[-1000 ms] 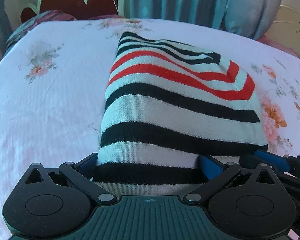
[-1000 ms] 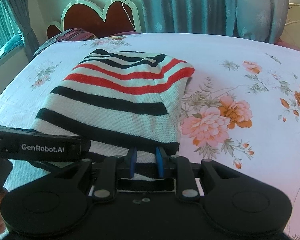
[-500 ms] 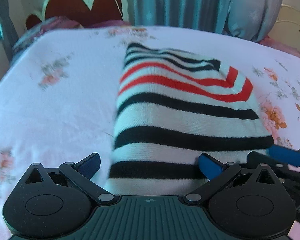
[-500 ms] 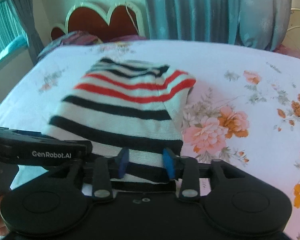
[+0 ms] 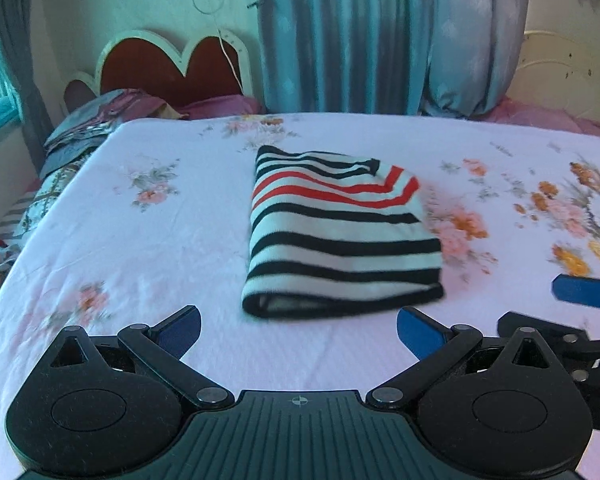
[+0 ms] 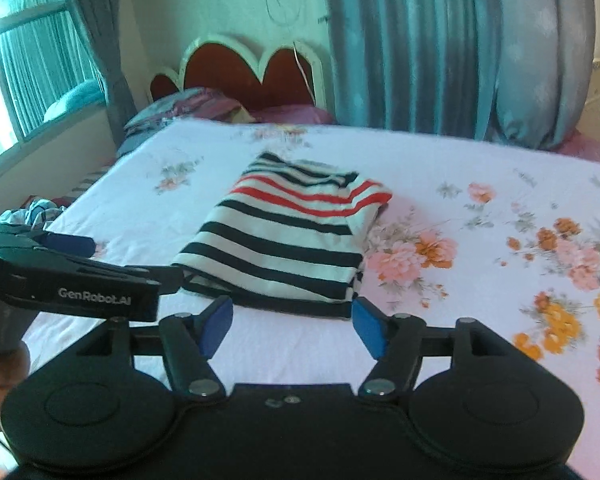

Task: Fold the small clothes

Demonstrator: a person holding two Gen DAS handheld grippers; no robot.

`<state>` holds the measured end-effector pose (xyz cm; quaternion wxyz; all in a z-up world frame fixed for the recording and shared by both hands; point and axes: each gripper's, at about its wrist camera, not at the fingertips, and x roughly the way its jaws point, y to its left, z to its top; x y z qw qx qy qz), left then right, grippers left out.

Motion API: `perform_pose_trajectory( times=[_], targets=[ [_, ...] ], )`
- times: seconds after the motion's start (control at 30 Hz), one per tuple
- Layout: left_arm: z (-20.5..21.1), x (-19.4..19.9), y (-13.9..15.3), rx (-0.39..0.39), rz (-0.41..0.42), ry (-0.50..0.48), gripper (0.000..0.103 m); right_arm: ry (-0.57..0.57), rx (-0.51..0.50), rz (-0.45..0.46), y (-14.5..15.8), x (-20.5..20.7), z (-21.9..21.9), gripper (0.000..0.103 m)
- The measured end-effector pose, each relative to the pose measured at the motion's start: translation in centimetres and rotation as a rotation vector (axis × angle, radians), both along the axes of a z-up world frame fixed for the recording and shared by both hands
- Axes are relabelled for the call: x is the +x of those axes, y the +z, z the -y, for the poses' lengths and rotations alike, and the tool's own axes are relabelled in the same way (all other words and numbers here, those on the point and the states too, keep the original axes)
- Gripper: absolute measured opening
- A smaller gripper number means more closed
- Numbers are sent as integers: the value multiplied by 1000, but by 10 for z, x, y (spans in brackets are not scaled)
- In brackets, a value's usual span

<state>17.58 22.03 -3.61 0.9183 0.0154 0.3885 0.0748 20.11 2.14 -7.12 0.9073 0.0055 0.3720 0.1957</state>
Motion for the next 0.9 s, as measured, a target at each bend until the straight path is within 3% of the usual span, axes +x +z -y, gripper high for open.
perform_pose_trajectory(
  times=[0.13,0.3,0.43,0.67,0.9],
  targets=[
    [6,-43,19,-19,20,32,103,-12,8,77,26,-46,16,74],
    [18,-96,41,19,58,66,103,-60,15,173,56,-92,32,81],
    [23,-132,57,21,87,94,103,-90,21,248,79,-121,41,93],
    [29,-174,78,21,135,119,103,-101,49,300,96,-141,46,95],
    [29,-193,91,17,161,132,103,-86,61,307,97,-155,43,96]
  ],
)
